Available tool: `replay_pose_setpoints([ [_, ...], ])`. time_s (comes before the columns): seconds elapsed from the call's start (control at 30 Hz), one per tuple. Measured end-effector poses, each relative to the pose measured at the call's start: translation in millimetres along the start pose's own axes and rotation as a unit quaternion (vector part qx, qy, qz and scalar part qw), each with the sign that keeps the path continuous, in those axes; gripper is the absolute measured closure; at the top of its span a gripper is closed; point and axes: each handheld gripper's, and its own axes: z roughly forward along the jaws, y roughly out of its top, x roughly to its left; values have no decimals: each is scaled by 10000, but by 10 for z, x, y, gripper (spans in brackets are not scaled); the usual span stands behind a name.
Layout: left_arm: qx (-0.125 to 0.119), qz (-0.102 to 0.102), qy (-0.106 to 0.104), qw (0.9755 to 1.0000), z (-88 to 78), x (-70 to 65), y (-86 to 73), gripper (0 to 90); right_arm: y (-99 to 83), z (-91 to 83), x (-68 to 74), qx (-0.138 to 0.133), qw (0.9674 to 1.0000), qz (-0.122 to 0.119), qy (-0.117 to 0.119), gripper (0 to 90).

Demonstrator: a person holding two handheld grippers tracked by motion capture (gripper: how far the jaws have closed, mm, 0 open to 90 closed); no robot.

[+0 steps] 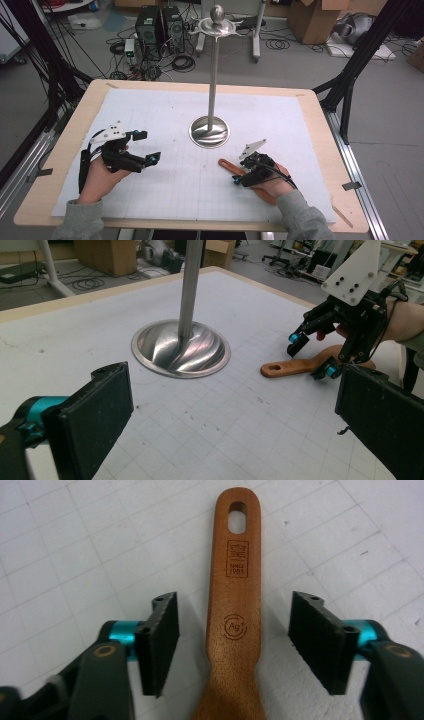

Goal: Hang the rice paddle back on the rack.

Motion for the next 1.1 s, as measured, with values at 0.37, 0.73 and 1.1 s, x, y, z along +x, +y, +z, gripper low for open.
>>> replay_pose_setpoints([
  [0.37,-15,-4,4,10000,-13,4,-2,25,-20,-22,-35,-19,10000,69,1,499],
  [0.73,-17,-20,-2,10000,-3,1,-7,25,-14,-28,-24,19,10000,71,-14,544],
  [1.1,-12,11,25,10000,-8,3,-5,25,-3,-40,11,71,10000,-7,-59,641],
])
